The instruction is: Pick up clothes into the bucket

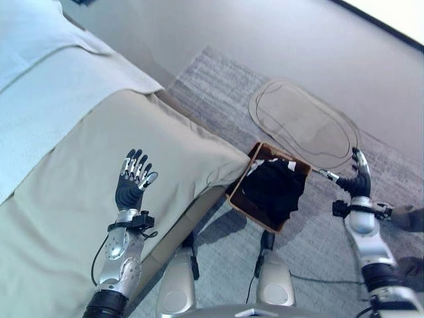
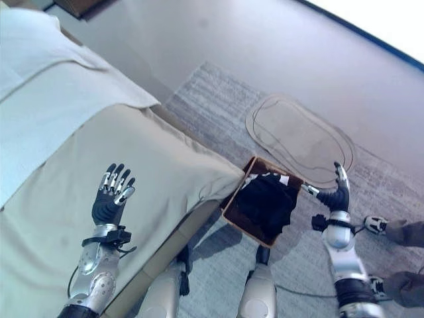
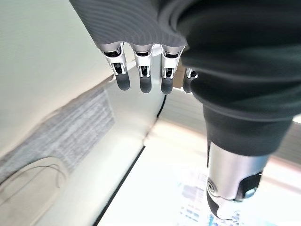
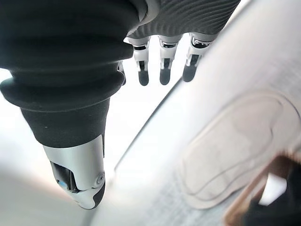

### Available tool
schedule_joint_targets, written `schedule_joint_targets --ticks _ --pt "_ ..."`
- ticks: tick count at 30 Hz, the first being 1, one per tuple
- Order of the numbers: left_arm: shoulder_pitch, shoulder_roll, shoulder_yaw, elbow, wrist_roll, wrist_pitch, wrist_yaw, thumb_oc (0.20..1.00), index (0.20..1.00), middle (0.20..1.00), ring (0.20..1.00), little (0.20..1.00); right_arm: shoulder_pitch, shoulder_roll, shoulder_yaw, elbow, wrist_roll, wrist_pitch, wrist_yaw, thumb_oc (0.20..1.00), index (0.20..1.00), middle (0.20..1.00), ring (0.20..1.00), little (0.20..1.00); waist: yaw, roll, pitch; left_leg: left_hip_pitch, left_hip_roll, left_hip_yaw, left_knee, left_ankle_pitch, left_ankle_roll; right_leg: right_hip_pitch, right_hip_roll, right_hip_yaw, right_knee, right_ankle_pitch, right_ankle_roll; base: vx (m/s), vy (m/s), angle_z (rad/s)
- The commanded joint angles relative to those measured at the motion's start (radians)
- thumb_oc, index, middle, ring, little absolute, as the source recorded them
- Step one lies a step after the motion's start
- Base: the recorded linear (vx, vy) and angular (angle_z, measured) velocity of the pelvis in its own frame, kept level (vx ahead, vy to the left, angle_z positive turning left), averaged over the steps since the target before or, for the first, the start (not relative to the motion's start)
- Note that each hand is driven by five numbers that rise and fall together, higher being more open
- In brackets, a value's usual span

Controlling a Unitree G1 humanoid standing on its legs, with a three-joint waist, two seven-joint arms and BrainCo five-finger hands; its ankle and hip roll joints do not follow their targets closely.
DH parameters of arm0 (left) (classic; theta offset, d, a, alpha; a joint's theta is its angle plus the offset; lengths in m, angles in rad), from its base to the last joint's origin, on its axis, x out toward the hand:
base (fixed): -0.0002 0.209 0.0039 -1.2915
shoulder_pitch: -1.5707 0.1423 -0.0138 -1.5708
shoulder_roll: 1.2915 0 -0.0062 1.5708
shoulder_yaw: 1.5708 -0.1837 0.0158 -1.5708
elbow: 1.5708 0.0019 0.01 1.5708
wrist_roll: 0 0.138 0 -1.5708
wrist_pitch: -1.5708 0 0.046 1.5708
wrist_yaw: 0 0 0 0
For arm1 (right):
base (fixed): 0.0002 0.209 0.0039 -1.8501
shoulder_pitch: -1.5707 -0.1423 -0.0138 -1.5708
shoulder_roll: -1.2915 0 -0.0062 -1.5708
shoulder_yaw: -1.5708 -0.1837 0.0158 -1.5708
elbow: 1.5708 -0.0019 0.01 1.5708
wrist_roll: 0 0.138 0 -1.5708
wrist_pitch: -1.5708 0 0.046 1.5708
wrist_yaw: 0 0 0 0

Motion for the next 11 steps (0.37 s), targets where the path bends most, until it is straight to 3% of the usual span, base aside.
schedule_joint_targets --ticks 1,8,11 --pt "-0.006 0.011 0.051 -0.024 0.084 -0.031 -0.020 1.000 1.000 1.000 1.000 1.000 -0.009 0.005 -0.007 -0.030 0.106 -0.082 0.033 1.000 1.000 1.000 1.000 1.000 -0.020 -0.026 -0.032 0.039 0.021 -0.051 -0.068 0.010 -0.027 0.011 -0.009 -0.010 -0.067 0.114 0.031 0.05 0.000 0.12" --pt "0.000 -0.022 0.045 0.068 0.145 -0.022 0.006 1.000 1.000 1.000 1.000 1.000 0.116 0.160 0.092 -0.044 0.290 -0.093 0.155 1.000 1.000 1.000 1.000 1.000 -0.037 -0.026 -0.086 0.149 0.030 -0.035 -0.122 0.016 -0.030 0.095 0.013 -0.006 -0.084 0.097 0.030 0.02 0.001 0.01" --pt "0.021 -0.038 0.046 0.076 0.141 -0.015 0.001 1.000 1.000 1.000 1.000 1.000 0.148 0.172 0.124 -0.046 0.286 -0.083 0.178 1.000 1.000 1.000 1.000 1.000 -0.037 -0.026 -0.100 0.172 0.034 -0.028 -0.128 0.013 -0.029 0.113 0.019 -0.003 -0.088 0.093 0.028 0.01 -0.001 -0.04"
